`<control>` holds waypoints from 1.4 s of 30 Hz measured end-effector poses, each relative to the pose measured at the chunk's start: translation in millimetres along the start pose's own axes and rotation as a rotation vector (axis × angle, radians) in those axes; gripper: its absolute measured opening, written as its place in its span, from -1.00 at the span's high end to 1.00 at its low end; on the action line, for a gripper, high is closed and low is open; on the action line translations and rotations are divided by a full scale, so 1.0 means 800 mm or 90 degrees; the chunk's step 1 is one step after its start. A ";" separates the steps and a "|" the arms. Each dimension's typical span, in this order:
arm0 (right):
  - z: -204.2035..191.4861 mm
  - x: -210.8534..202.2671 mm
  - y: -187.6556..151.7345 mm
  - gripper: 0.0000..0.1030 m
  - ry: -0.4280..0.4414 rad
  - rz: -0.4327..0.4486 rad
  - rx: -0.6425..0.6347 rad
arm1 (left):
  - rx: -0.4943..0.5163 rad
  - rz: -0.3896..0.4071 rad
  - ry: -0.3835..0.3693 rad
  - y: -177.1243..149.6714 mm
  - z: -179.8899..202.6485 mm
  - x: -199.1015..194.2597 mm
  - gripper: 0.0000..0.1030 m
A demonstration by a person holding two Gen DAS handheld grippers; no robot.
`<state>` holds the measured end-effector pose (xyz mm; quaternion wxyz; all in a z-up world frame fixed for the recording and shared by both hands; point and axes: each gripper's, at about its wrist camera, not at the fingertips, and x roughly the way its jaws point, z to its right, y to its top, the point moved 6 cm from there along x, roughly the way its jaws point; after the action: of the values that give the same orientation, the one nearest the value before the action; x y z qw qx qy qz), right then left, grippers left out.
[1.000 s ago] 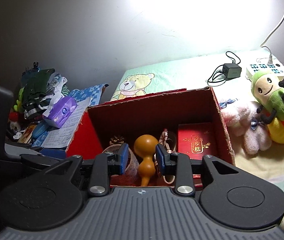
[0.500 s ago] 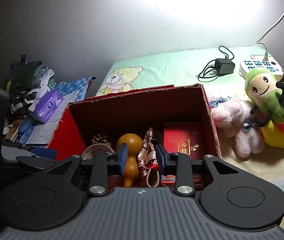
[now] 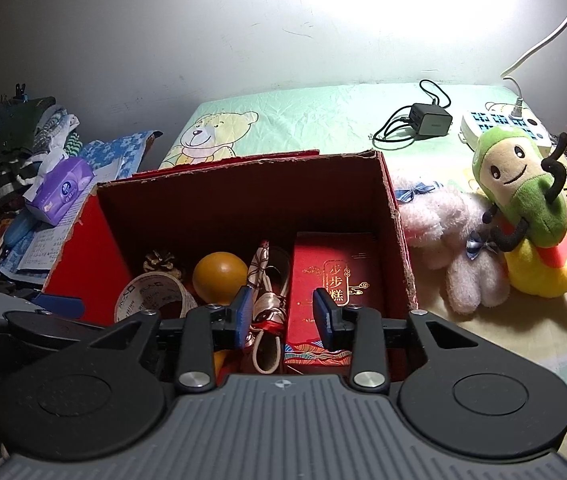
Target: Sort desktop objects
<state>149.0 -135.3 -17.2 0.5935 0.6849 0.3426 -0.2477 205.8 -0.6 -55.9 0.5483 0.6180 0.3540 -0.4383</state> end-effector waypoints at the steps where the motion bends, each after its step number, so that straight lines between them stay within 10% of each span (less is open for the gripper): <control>1: 0.001 0.002 0.001 0.25 -0.002 -0.001 0.002 | 0.004 -0.007 -0.007 0.000 0.003 0.003 -0.93; 15: 0.006 0.019 0.005 -0.26 -0.019 -0.027 0.023 | 0.017 -0.068 -0.019 0.002 0.004 0.034 -0.93; 42: 0.011 0.048 0.013 -0.25 -0.029 -0.062 0.036 | 0.028 -0.076 -0.014 0.018 0.005 0.041 -0.94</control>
<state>182.6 -138.0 -40.7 0.5691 0.6780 0.3546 -0.3013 230.3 -8.5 -81.2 0.5115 0.6026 0.3746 -0.4847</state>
